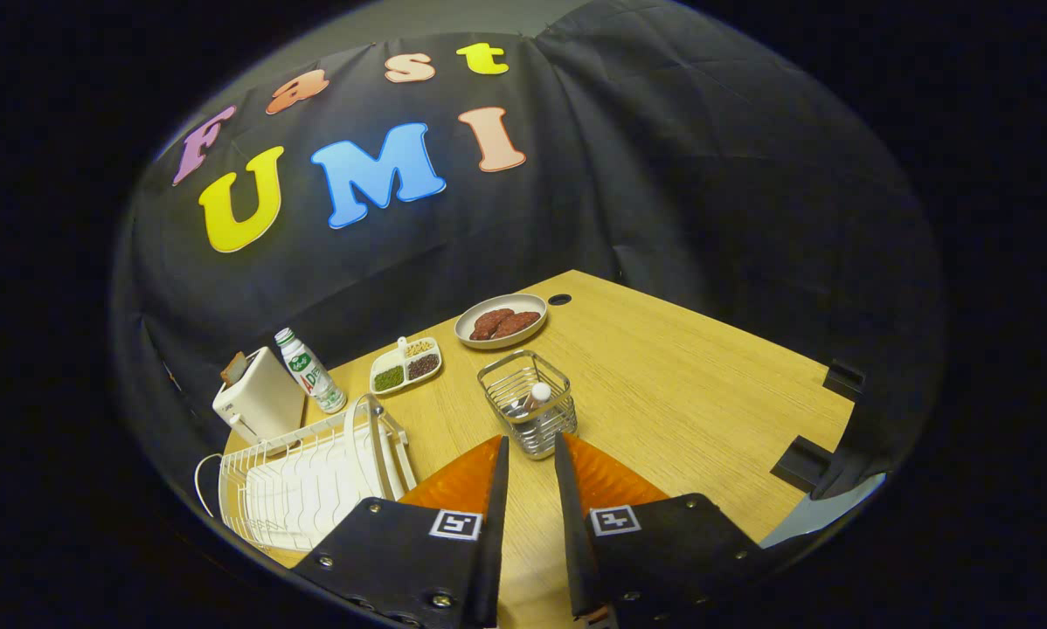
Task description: Take the plate from the dish rack, then take the spoon from the basket and place it into the plate.
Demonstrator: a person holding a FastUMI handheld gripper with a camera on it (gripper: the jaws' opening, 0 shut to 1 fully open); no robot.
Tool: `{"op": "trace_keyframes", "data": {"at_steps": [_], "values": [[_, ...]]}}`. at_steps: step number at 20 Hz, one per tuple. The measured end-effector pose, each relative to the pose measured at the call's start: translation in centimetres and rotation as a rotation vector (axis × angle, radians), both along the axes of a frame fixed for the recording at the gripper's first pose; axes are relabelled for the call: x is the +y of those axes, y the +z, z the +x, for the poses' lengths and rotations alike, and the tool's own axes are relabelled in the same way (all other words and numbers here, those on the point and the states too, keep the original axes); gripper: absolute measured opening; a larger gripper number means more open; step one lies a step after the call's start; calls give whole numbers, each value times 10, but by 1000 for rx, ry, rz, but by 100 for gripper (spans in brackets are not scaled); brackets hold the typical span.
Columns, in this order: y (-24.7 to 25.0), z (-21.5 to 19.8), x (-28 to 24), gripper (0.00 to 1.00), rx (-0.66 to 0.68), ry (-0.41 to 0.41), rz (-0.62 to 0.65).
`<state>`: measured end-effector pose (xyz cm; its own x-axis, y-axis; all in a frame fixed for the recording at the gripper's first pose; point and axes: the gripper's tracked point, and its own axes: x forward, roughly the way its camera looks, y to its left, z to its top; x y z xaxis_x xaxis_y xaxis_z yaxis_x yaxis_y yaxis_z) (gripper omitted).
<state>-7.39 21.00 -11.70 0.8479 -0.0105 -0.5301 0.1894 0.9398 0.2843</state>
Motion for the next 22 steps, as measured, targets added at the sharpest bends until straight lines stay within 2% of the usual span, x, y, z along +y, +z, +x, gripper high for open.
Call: {"op": "trace_keyframes", "data": {"at_steps": [7, 14, 16, 18, 20, 22], "values": [[-12, 43, -11, 31, 12, -6, -42], [-19, 56, -10, 31, 43, 14, -40], [-27, 55, -16, 14, 65, 17, -62], [-23, 56, -11, 14, 61, 26, -69], [-24, 55, -10, 5, 73, 33, -100], [-20, 56, -8, 5, 77, 45, -125]]}}
